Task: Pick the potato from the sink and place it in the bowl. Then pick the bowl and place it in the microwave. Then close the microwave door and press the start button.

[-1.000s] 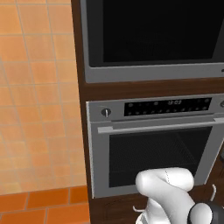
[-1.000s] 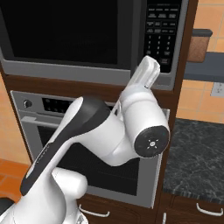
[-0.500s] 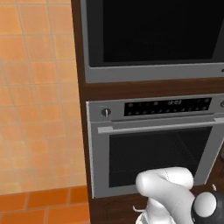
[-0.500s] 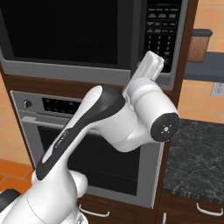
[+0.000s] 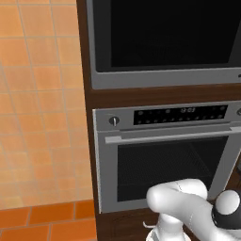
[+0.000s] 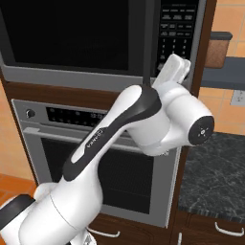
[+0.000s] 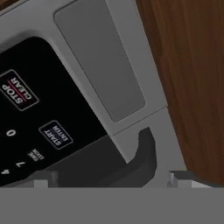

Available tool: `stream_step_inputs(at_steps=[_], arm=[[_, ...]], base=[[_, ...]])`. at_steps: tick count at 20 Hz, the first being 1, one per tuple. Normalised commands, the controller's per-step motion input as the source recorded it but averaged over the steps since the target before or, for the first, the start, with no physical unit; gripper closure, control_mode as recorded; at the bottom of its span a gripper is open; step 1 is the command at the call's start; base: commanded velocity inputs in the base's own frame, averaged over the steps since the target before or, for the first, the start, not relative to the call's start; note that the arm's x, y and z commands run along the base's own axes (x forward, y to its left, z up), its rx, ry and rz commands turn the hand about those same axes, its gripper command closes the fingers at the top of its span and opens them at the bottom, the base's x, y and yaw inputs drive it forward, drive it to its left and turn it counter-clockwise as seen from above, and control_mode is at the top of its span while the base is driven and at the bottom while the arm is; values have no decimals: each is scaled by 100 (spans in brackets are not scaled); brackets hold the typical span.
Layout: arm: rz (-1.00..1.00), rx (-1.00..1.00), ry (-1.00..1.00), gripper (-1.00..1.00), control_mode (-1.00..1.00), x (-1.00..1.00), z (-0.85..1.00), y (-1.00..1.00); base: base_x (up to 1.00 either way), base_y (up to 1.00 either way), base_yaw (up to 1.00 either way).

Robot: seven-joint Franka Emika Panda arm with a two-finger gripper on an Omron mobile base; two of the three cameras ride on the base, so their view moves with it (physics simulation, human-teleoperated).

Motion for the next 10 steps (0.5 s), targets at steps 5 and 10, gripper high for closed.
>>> stream_step_inputs(at_steps=[5, 10], arm=[[15, 0, 2, -100, -100, 13, 0, -23], [12, 0, 2, -100, -100, 6, 0, 0]], base=[[0, 0, 0], [0, 0, 0]])
